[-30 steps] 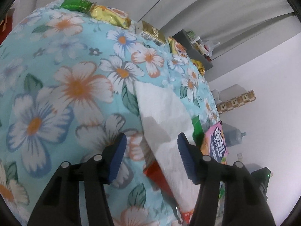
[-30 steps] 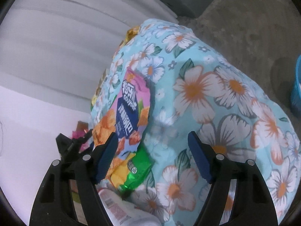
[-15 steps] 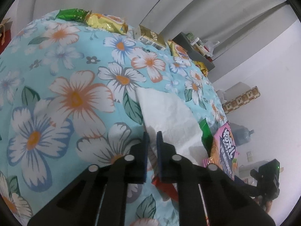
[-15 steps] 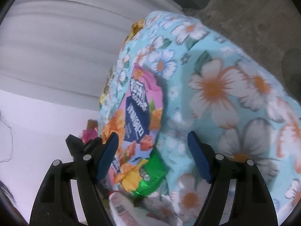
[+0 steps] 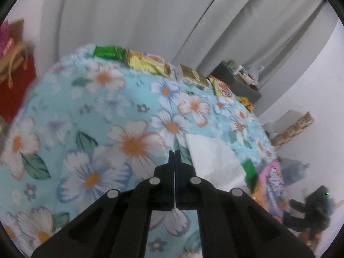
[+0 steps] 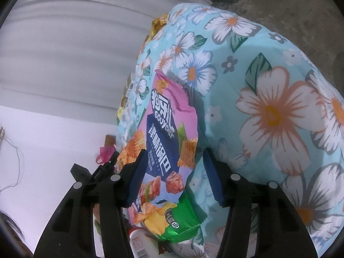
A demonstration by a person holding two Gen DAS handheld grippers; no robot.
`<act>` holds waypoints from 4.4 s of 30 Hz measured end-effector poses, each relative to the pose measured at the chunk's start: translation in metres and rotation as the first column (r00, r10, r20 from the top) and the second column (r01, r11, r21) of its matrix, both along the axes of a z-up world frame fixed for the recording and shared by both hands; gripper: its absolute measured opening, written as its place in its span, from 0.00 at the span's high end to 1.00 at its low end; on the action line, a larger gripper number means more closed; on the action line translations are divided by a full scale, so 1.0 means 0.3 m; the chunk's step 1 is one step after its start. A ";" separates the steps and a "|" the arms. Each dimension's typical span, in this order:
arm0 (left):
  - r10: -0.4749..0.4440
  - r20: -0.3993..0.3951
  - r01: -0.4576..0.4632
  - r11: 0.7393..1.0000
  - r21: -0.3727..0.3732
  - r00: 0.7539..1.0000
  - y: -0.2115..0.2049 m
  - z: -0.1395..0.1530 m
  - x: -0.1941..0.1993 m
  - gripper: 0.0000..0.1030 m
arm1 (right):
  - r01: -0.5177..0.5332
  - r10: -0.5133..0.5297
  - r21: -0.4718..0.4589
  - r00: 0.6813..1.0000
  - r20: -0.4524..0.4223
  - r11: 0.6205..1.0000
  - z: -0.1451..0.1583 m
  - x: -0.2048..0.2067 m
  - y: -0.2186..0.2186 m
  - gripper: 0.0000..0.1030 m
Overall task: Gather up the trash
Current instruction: 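Grasp the white tissue with the left gripper while the right grasps the pink snack bag, then lift the tissue and pink bag and carry them toward the wastebasket, then open both grippers over the blue wastebasket to drop tissue and bag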
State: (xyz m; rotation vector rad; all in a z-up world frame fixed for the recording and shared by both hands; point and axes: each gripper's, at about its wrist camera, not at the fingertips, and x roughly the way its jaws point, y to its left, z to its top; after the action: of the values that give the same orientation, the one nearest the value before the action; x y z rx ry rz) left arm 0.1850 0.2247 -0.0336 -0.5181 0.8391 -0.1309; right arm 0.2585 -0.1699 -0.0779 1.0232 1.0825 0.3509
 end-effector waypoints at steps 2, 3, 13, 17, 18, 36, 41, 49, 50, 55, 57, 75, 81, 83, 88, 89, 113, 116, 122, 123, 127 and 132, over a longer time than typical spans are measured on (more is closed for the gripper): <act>-0.053 -0.022 0.052 0.996 -0.066 0.998 -0.010 -0.014 0.008 0.96 | -0.002 0.002 0.005 1.000 0.000 1.000 -0.003 -0.003 -0.005 0.51; -0.073 -0.033 0.070 0.993 -0.090 0.997 -0.015 -0.022 0.012 0.94 | -0.003 0.003 0.006 1.000 0.001 1.000 -0.004 -0.006 -0.008 0.51; -0.167 -0.175 0.108 0.947 -0.301 0.970 -0.059 -0.119 0.080 0.81 | -0.006 0.006 0.012 1.000 0.002 1.000 -0.006 -0.024 -0.018 0.52; -0.173 -0.180 0.096 0.923 -0.374 0.968 -0.036 -0.130 0.072 0.79 | -0.009 0.009 0.014 1.000 0.000 1.000 -0.008 -0.023 -0.018 0.52; -0.176 -0.180 0.094 0.916 -0.390 0.968 -0.029 -0.134 0.068 0.78 | -0.008 0.008 0.014 1.000 0.000 1.000 -0.008 -0.024 -0.018 0.52; -0.251 -0.159 0.127 0.828 -0.547 0.955 -0.061 -0.131 0.071 0.55 | -0.007 0.007 0.016 1.000 0.001 1.000 -0.010 -0.028 -0.020 0.54; -0.232 -0.167 0.123 0.861 -0.494 0.958 -0.085 -0.129 0.080 0.57 | -0.008 0.008 0.015 1.000 0.002 1.000 -0.010 -0.029 -0.021 0.55; -0.202 -0.142 0.138 0.920 -0.367 0.969 -0.095 -0.113 0.085 0.86 | -0.006 0.006 0.007 1.000 0.009 1.000 -0.015 -0.034 -0.017 0.61; -0.205 -0.137 0.143 0.920 -0.365 0.969 -0.094 -0.112 0.082 0.89 | -0.006 0.006 0.004 1.000 0.008 1.000 -0.018 -0.033 -0.014 0.64; -0.189 -0.090 0.151 0.936 -0.318 0.978 -0.090 -0.078 0.073 0.96 | -0.007 0.007 0.027 1.000 -0.004 1.000 -0.033 -0.033 -0.012 0.88; -0.176 -0.053 0.153 0.943 -0.296 0.983 -0.083 -0.049 0.063 0.96 | -0.004 0.004 0.039 1.000 -0.002 0.999 -0.034 -0.034 -0.011 0.94; -0.177 0.243 0.199 0.978 -0.069 0.954 -0.104 0.221 -0.070 0.97 | 0.081 -0.110 0.177 0.981 0.159 0.981 0.123 -0.119 -0.077 1.00; -0.199 0.284 0.222 0.974 -0.049 0.938 -0.118 0.279 -0.101 0.97 | 0.110 -0.150 0.197 0.968 0.199 0.974 0.169 -0.167 -0.106 1.00; -0.208 0.286 0.230 0.972 -0.046 0.935 -0.125 0.293 -0.111 0.97 | 0.119 -0.164 0.205 0.962 0.217 0.971 0.190 -0.190 -0.119 1.00; -0.241 0.311 0.257 0.966 -0.013 0.919 -0.157 0.349 -0.138 0.97 | 0.140 -0.200 0.225 0.942 0.271 0.964 0.240 -0.248 -0.151 1.00; -0.251 0.317 0.264 0.964 0.000 0.915 -0.170 0.366 -0.143 0.97 | 0.145 -0.210 0.232 0.936 0.283 0.962 0.252 -0.262 -0.160 1.00; -0.556 0.319 0.534 0.830 0.162 0.767 -0.762 0.546 -0.210 0.97 | 0.344 -0.485 0.374 0.777 0.402 0.861 0.305 -0.621 -0.549 1.00; -0.628 0.295 0.599 0.777 0.192 0.720 -0.921 0.539 -0.192 0.97 | 0.395 -0.536 0.386 0.745 0.396 0.834 0.274 -0.662 -0.616 1.00; -0.777 0.191 0.740 0.630 0.235 0.600 -1.309 0.455 -0.135 0.97 | 0.528 -0.652 0.390 0.673 0.349 0.755 0.170 -0.745 -0.767 1.00; -0.799 0.165 0.763 0.601 0.238 0.578 -1.385 0.436 -0.128 0.97 | 0.548 -0.668 0.389 0.662 0.338 0.740 0.150 -0.761 -0.791 1.00; -0.878 0.037 0.848 0.470 0.244 0.476 -1.711 0.319 -0.101 0.97 | 0.640 -0.747 0.390 0.602 0.282 0.662 0.044 -0.820 -0.906 1.00; -0.919 -0.104 0.907 0.350 0.235 0.381 -2.029 0.136 -0.085 0.97 | 0.729 -0.827 0.398 0.530 0.186 0.557 -0.121 -0.859 -1.036 1.00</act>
State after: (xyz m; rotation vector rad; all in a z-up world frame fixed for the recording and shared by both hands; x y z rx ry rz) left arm 0.1594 -0.3841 0.0071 0.2929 1.0060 -1.0897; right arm 0.0008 -0.4806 -0.1143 1.5279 0.1409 -0.0836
